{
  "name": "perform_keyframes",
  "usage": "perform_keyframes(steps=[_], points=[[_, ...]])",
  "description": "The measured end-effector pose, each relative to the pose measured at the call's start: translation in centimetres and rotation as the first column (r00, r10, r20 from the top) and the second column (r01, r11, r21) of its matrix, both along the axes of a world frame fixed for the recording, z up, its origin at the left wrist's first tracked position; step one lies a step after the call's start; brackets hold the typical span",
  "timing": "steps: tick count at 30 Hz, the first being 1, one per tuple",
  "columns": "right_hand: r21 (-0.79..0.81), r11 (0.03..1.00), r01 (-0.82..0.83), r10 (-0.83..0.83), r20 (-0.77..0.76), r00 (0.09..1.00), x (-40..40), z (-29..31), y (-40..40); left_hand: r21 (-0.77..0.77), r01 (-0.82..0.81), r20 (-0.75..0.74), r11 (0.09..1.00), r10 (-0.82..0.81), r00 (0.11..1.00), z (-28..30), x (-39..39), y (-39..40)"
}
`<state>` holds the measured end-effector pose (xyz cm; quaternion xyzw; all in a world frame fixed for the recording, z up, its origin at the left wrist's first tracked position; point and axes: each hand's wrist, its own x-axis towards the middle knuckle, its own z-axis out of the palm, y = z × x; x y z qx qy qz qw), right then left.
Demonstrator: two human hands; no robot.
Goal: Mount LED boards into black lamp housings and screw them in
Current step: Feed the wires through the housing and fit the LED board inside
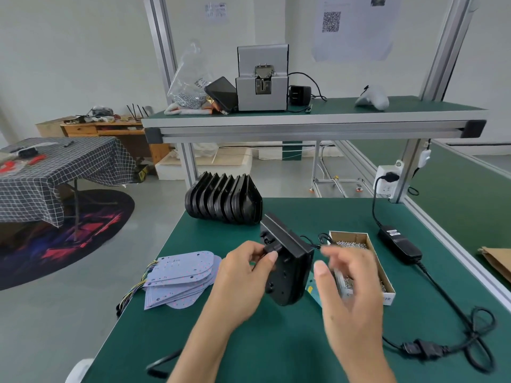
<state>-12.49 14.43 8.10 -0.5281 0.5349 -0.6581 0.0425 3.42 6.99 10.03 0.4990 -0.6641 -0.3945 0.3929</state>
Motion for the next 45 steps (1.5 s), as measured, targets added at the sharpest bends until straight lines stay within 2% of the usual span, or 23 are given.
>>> perform_keyframes(steps=[2,4,6,9,12,18,22,26,33,40,45], points=[[0.141,0.959,-0.245,0.234,0.093,0.968,-1.5,-0.3,-0.9,-0.042,0.05,-0.032,0.998,-0.051,0.998,0.6,0.0,0.2],[0.211,0.841,-0.498,0.477,0.141,0.867,-1.9,-0.2,-1.5,-0.056,0.141,-0.087,0.989,-0.145,0.986,1.3,0.2,0.4],[0.216,0.775,-0.594,0.578,0.139,0.804,-2.4,0.4,-1.9,-0.055,0.244,-0.101,0.968,-0.249,0.963,2.0,0.6,0.7],[0.213,0.732,-0.647,0.642,0.104,0.76,-2.9,1.4,-2.1,-0.048,0.351,-0.109,0.935,-0.354,0.929,2.9,1.3,0.9],[0.186,0.729,-0.659,0.648,0.124,0.752,-2.6,2.0,-1.9,-0.044,0.394,-0.148,0.918,-0.396,0.906,3.7,1.5,0.9],[0.182,0.781,-0.597,0.578,0.148,0.802,-1.8,2.3,-1.0,-0.108,0.272,-0.213,0.956,-0.29,0.933,3.2,0.9,1.3],[0.143,0.795,-0.589,0.571,0.149,0.807,-1.6,2.5,-0.8,-0.141,0.291,-0.333,0.946,-0.323,0.886,3.3,0.5,1.9],[0.118,0.81,-0.575,0.558,0.146,0.817,-1.4,2.5,-0.5,-0.126,0.319,-0.381,0.939,-0.343,0.859,3.4,0.6,2.1],[0.105,0.833,-0.543,0.525,0.16,0.836,-1.2,2.0,-0.6,-0.122,0.274,-0.498,0.954,-0.297,0.815,3.6,0.2,2.4],[0.041,0.816,-0.577,0.55,0.256,0.795,-0.8,1.4,-0.9,-0.22,0.211,-0.488,0.952,-0.295,0.822,3.8,-0.4,3.4],[0.029,0.815,-0.579,0.554,0.255,0.793,-0.7,1.3,-1.1,-0.288,0.188,-0.423,0.939,-0.3,0.855,3.7,-0.4,4.0]])
